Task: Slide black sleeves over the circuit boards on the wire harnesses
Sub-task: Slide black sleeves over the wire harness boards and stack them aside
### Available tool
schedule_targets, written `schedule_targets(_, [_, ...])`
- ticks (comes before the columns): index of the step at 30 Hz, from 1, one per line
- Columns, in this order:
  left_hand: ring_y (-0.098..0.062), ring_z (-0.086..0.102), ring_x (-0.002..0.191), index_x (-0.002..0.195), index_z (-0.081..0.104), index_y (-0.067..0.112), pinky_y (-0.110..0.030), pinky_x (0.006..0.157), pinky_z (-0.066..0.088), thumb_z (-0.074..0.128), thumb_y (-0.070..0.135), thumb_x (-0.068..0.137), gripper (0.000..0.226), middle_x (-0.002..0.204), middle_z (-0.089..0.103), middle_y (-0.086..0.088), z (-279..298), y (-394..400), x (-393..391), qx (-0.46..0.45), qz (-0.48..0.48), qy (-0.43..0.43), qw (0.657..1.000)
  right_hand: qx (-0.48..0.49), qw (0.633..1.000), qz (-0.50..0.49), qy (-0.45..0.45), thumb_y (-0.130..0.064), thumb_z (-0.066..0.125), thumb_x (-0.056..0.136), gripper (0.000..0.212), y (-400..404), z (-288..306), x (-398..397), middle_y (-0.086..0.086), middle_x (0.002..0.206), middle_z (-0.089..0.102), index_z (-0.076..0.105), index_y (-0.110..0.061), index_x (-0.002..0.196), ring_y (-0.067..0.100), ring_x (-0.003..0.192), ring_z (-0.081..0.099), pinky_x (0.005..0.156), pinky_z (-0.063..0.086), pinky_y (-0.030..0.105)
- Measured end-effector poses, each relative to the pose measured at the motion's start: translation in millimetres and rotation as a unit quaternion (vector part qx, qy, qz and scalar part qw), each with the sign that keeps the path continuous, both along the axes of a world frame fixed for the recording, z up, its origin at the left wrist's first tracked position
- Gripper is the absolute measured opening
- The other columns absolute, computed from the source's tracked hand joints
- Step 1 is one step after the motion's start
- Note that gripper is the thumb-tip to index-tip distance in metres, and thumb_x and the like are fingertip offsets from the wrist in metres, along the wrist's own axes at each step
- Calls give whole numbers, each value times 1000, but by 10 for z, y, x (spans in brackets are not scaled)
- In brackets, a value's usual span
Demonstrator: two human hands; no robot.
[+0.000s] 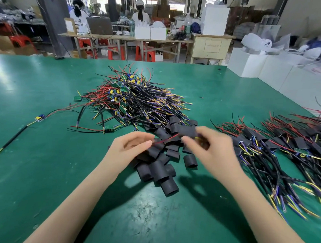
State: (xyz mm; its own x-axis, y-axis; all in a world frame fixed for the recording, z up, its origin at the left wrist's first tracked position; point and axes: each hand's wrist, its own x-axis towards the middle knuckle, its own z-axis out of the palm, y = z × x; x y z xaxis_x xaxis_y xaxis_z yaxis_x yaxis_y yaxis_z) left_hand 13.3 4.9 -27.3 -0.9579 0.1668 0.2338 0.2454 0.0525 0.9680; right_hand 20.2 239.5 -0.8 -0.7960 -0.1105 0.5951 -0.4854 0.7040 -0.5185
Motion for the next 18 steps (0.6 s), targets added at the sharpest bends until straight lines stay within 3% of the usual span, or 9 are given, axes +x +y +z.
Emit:
schedule_targets(2, [-6, 65, 93, 101, 70, 6, -13, 86, 47, 65, 12, 86, 17, 102, 74, -3, 21, -46, -16, 9, 39, 25, 999, -59, 994, -88, 20, -38, 70, 83, 24, 219, 93, -37, -6, 64, 57, 61, -20, 95, 17, 61, 53, 63, 42, 30])
schedule_targets(4, [-7, 65, 92, 100, 70, 4, -14, 85, 48, 64, 4, 88, 14, 101, 74, -5, 29, -83, -38, 21, 71, 38, 997, -79, 978, -186, 50, -37, 68, 84, 24, 463, 147, -77, 1, 71, 66, 59, -21, 97, 26, 69, 64, 67, 48, 36])
schedule_targets(6, [-8, 65, 92, 99, 70, 3, -15, 86, 49, 63, 1, 88, 13, 101, 74, -8, 24, -106, -56, 21, 86, 46, 995, -23, 954, -296, 41, -39, 65, 86, 23, 711, 148, -111, 9, 79, 70, 58, -19, 95, 36, 76, 65, 69, 47, 40])
schedule_targets(8, [-6, 65, 90, 99, 70, 2, -14, 84, 48, 63, 1, 88, 12, 99, 74, -7, 12, -118, -68, 12, 88, 51, 995, 51, 931, -359, -38, -36, 65, 87, 23, 907, 111, -131, 14, 85, 71, 58, -16, 94, 41, 82, 64, 70, 47, 41])
schedule_targets(10, [-3, 65, 87, 98, 70, 0, -11, 79, 47, 63, 1, 88, 12, 94, 74, -2, -10, -122, -81, 6, 86, 49, 995, 92, 917, -373, -108, -33, 67, 86, 21, 1010, 67, -136, 21, 86, 68, 62, -12, 91, 42, 86, 62, 72, 47, 42])
schedule_targets(12, [-1, 65, 84, 97, 70, 0, -9, 77, 46, 64, 1, 88, 11, 90, 74, 5, -28, -129, -98, -2, 86, 49, 995, 103, 909, -386, -115, -31, 69, 84, 21, 1044, 44, -141, 24, 85, 66, 66, -10, 87, 43, 89, 59, 70, 47, 42])
schedule_targets(14, [-1, 66, 84, 95, 71, 2, -10, 77, 47, 62, 3, 90, 10, 90, 75, 6, -37, -137, -117, -12, 95, 51, 994, 117, 908, -395, -79, -30, 69, 84, 22, 1042, 47, -154, 23, 84, 67, 70, -9, 86, 43, 90, 56, 71, 47, 43])
schedule_targets(18, [-3, 66, 81, 91, 71, 10, -14, 79, 49, 57, 4, 95, 15, 87, 74, 8, -48, -183, -157, -44, 137, 59, 988, 47, 929, -360, 68, -23, 61, 88, 16, 861, 93, -144, 14, 85, 69, 69, -10, 90, 38, 83, 53, 72, 43, 41])
